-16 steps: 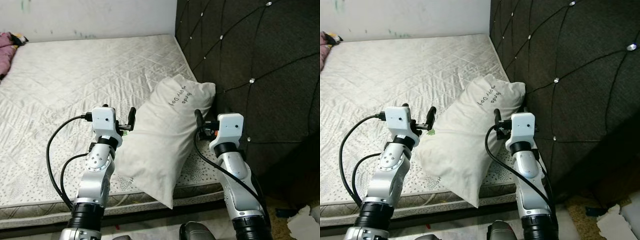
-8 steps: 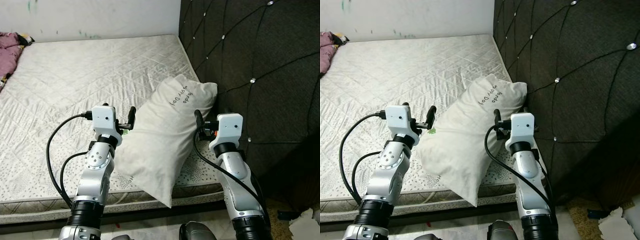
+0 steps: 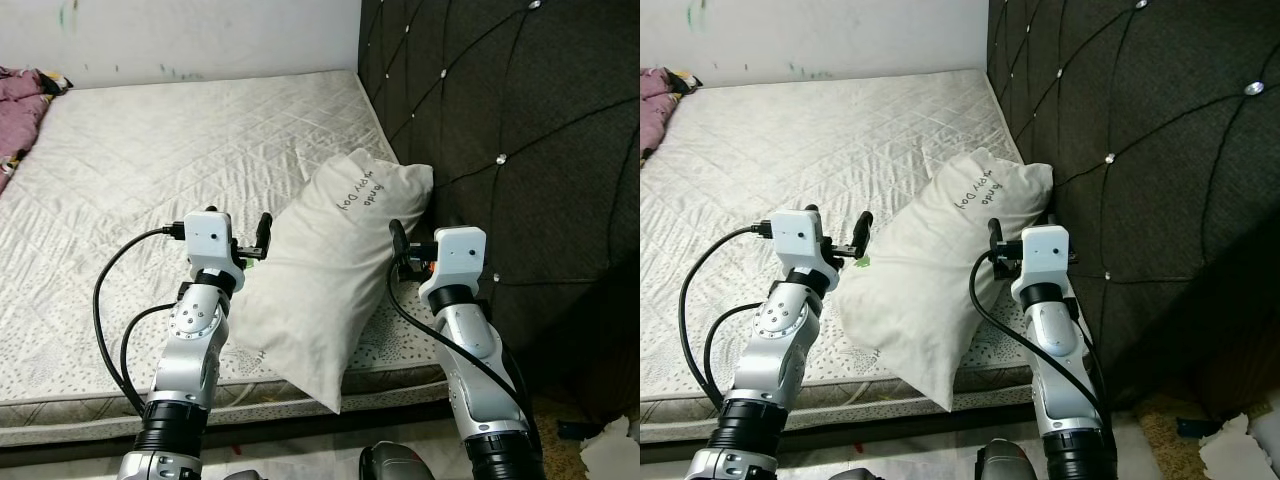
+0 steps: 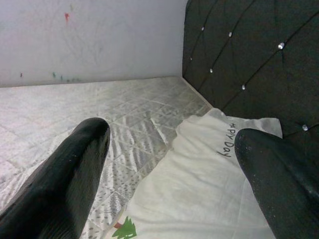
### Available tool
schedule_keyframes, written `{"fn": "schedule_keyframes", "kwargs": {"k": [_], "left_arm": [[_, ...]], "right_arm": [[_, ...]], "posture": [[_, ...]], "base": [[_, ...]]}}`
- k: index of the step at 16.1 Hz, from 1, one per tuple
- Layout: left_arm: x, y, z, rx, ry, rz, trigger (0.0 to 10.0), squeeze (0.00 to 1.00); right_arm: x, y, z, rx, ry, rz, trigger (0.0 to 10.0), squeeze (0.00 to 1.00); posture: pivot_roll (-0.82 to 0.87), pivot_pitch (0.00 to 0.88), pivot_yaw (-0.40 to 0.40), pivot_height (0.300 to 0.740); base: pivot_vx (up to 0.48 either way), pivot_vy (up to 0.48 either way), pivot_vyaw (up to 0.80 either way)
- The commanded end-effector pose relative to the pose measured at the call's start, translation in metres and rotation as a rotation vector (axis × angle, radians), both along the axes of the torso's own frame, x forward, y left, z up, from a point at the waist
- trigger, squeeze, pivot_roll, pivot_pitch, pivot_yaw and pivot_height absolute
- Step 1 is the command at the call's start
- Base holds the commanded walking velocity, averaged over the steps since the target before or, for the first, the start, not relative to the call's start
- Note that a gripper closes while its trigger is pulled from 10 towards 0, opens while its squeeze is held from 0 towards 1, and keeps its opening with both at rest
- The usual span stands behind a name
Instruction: Clean up the room
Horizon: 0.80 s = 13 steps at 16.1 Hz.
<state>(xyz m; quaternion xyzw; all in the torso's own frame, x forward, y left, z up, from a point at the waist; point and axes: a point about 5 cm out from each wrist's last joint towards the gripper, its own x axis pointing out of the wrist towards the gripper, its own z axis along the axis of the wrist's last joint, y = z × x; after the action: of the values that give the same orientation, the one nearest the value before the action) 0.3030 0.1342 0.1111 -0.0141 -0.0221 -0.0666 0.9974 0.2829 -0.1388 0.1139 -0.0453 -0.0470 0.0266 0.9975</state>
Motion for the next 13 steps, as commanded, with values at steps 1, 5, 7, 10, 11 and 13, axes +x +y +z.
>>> {"fn": "schedule_keyframes", "kwargs": {"k": [1, 5, 7, 10, 11, 13], "left_arm": [[0.0022, 0.0033, 0.0004, 0.008, 0.000, 0.006, 10.0, 0.00], [0.0022, 0.0031, 0.0006, 0.012, 0.001, 0.000, 10.0, 0.00], [0.0019, 0.0037, 0.0005, 0.014, 0.001, 0.002, 10.0, 0.00], [0.0016, 0.0038, 0.0009, 0.014, 0.001, 0.006, 10.0, 0.00], [0.0015, 0.0038, 0.0008, 0.014, 0.001, 0.008, 10.0, 0.00], [0.0020, 0.0037, 0.0010, 0.013, 0.001, 0.008, 10.0, 0.00]], "right_arm": [[-0.0005, 0.0004, 0.0070, 0.001, -0.025, -0.009, 10.0, 0.00], [-0.0023, 0.0005, 0.0063, 0.007, -0.021, -0.013, 10.0, 0.00], [-0.0028, 0.0009, 0.0062, 0.008, -0.019, -0.012, 10.0, 0.00], [-0.0029, 0.0007, 0.0066, 0.009, -0.018, -0.012, 10.0, 0.00], [-0.0028, 0.0007, 0.0065, 0.010, -0.018, -0.012, 10.0, 0.00], [-0.0023, 0.0006, 0.0068, 0.008, -0.019, -0.011, 10.0, 0.00]], "posture": [[-0.16, 0.053, 0.082, 0.740], [-0.16, 0.058, 0.087, 0.740], [-0.16, 0.057, 0.088, 0.740], [-0.16, 0.058, 0.086, 0.740], [-0.16, 0.058, 0.085, 0.740], [-0.16, 0.056, 0.085, 0.740]], "base": [[0.000, 0.000, 0.00], [0.000, 0.000, 0.00], [0.000, 0.000, 0.00], [0.000, 0.000, 0.00], [0.000, 0.000, 0.00], [0.000, 0.000, 0.00]]}}
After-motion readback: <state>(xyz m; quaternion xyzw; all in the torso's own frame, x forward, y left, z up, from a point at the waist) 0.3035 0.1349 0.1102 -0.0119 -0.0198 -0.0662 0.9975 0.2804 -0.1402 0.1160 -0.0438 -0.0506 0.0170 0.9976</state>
